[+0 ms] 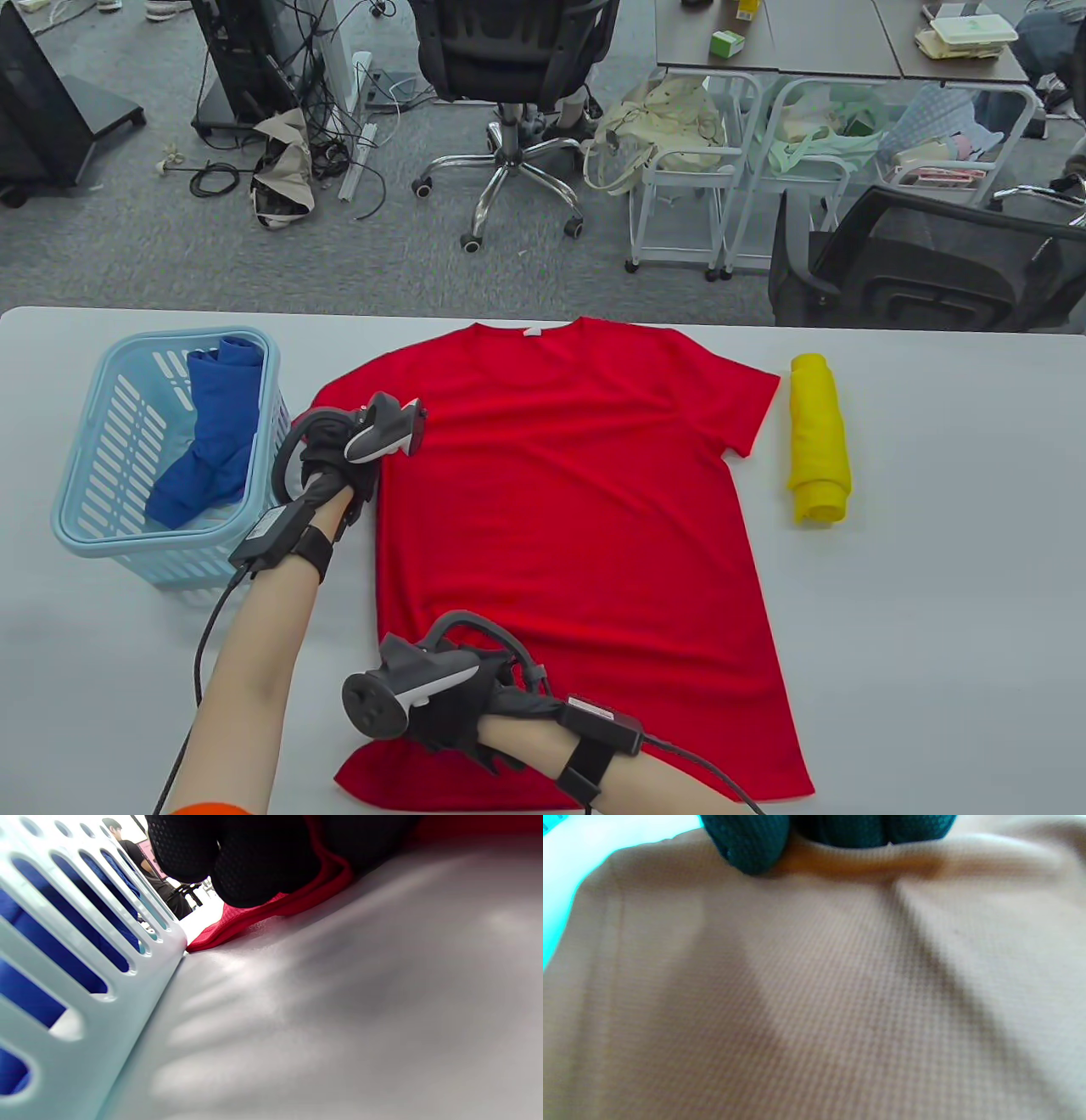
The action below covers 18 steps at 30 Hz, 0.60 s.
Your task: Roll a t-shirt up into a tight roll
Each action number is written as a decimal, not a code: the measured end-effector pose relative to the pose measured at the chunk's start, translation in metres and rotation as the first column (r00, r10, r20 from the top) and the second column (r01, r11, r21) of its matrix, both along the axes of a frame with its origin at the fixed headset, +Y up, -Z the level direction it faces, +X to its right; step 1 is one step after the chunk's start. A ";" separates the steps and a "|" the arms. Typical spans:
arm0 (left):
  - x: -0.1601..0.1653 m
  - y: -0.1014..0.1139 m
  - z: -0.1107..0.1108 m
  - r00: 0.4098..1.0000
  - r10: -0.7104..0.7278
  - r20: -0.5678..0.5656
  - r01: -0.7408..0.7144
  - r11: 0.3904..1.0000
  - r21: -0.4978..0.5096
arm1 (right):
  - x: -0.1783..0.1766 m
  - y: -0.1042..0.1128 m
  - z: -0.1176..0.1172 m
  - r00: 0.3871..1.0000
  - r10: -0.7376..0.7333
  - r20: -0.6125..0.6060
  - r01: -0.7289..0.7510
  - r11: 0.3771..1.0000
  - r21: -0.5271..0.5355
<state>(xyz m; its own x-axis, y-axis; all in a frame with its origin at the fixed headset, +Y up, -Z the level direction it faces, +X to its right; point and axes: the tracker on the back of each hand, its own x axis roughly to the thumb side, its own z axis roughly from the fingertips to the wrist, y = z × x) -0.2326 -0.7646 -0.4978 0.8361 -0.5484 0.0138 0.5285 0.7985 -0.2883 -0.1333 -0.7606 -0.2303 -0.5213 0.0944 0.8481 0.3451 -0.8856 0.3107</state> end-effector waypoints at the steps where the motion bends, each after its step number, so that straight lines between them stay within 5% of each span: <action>1: 0.000 0.001 0.001 1.000 0.000 -0.002 0.000 1.000 -0.001 | 0.002 0.002 -0.001 1.000 -0.013 0.006 0.013 1.000 -0.007; 7: 0.001 0.026 0.003 0.997 0.031 -0.068 -0.023 0.993 0.119 | 0.019 0.037 -0.010 0.987 -0.148 0.062 0.149 0.989 -0.015; 18: 0.036 0.111 -0.005 0.982 0.188 -0.011 -0.177 0.940 0.291 | 0.074 0.098 -0.027 0.901 -0.401 0.164 0.412 0.911 -0.034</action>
